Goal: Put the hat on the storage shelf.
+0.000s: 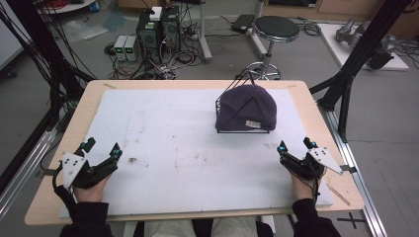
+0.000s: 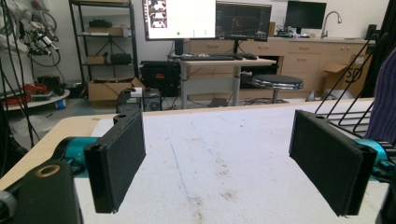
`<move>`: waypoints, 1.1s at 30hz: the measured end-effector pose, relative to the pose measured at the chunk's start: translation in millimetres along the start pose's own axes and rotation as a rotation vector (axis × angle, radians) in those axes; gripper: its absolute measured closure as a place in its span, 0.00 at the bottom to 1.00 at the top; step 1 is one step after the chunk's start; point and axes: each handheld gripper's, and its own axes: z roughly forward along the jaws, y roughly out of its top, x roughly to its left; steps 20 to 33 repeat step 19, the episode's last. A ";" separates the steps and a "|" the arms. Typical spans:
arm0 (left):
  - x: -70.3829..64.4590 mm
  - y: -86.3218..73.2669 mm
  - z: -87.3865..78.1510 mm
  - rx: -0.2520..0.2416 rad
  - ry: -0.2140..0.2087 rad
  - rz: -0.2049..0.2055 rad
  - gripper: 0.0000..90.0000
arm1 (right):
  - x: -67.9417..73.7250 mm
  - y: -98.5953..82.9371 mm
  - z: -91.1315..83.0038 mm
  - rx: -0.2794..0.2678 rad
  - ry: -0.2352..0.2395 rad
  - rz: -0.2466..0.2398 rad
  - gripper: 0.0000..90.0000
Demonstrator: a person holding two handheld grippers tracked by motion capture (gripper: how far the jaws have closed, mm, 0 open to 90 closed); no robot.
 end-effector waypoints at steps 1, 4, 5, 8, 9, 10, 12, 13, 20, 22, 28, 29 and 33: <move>0.0 -0.1 -0.1 0.000 0.000 -0.003 0.21 | -0.1 -0.1 0.1 0.002 0.002 -0.001 0.12; 0.7 -0.1 -0.3 0.001 -0.002 -0.006 0.21 | 0.1 -0.5 0.2 0.008 0.009 0.002 0.12; 0.7 -0.1 -0.3 0.001 -0.002 -0.006 0.21 | -0.1 -0.6 0.6 0.008 0.011 0.001 0.12; 0.5 -0.1 -0.8 -0.002 0.001 -0.008 0.22 | 0.0 -0.7 1.2 0.012 0.015 0.000 0.12; 0.3 -0.3 -0.6 -0.002 0.001 -0.009 0.22 | 0.2 -0.8 1.2 0.014 0.017 0.004 0.12; 0.2 -0.4 -0.4 -0.002 -0.002 -0.009 0.22 | 0.3 -0.9 1.1 0.016 0.018 0.005 0.12; 0.1 -0.5 -0.3 -0.001 -0.002 -0.008 0.22 | 0.3 -0.9 1.3 0.016 0.019 0.003 0.12; -0.2 -0.6 -0.3 0.001 -0.003 -0.011 0.21 | 0.4 -0.9 1.2 0.016 0.020 0.003 0.12; 0.0 -1.1 -0.3 0.003 -0.005 -0.010 0.21 | -0.3 -1.3 1.6 0.019 0.020 0.000 0.12; 0.0 -1.1 -0.3 0.003 -0.005 -0.010 0.21 | -0.3 -1.3 1.6 0.019 0.020 0.000 0.12; 0.0 -1.1 -0.3 0.003 -0.005 -0.010 0.21 | -0.3 -1.3 1.6 0.019 0.020 0.000 0.12; 0.0 -1.1 -0.3 0.003 -0.005 -0.010 0.21 | -0.3 -1.3 1.6 0.019 0.020 0.000 0.12; 0.0 -1.1 -0.3 0.003 -0.005 -0.010 0.21 | -0.3 -1.3 1.6 0.019 0.020 0.000 0.12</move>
